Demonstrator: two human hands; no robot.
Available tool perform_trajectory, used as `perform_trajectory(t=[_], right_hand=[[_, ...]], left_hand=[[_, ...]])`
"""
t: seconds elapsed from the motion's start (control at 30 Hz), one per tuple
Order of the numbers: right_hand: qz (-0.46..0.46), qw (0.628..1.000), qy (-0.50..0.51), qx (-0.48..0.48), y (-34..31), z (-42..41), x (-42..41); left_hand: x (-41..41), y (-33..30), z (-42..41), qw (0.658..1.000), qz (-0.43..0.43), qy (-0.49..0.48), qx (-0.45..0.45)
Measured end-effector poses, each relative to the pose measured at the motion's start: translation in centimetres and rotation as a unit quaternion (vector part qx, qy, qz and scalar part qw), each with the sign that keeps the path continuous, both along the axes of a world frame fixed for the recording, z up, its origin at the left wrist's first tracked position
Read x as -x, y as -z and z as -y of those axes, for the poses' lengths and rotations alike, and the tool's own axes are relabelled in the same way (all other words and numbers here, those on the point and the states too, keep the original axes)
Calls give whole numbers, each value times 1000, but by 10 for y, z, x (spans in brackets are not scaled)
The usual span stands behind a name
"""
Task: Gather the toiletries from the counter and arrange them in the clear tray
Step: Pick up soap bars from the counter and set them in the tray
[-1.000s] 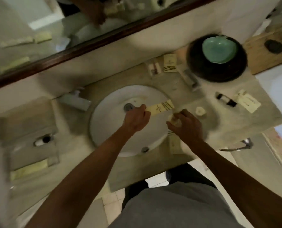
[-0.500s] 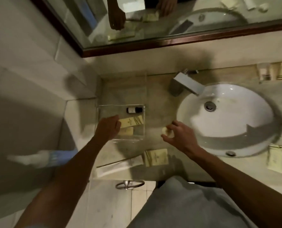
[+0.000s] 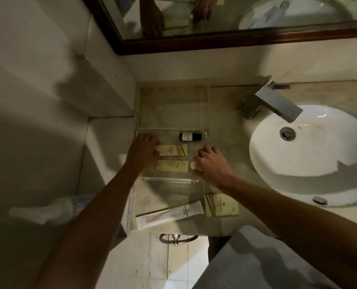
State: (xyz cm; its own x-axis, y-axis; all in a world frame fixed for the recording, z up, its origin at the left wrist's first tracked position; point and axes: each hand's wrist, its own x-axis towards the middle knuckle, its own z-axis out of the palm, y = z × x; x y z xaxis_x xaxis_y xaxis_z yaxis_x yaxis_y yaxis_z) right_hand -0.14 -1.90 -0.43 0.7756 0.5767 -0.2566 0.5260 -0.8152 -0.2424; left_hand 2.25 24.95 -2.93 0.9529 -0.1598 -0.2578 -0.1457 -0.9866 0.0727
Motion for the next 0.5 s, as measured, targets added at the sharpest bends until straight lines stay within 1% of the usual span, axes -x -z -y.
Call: perform_trajectory(t=[0.1, 0.17, 0.27, 0.37, 0.5], right_hand=[[26, 999, -17, 28, 7, -6, 3], [35, 998, -26, 38, 7, -7, 2], [36, 998, -35, 43, 8, -3, -1], [31, 999, -21, 40, 8, -5, 2], [22, 998, -18, 56, 7, -8, 4]], left_hand=[[7, 6, 4, 998, -7, 33, 51], [11, 8, 3, 997, -10, 40, 67], [18, 7, 4, 997, 4, 28, 77], [29, 8, 5, 994, 27, 51, 93], [35, 6, 8, 996, -8, 39, 82]])
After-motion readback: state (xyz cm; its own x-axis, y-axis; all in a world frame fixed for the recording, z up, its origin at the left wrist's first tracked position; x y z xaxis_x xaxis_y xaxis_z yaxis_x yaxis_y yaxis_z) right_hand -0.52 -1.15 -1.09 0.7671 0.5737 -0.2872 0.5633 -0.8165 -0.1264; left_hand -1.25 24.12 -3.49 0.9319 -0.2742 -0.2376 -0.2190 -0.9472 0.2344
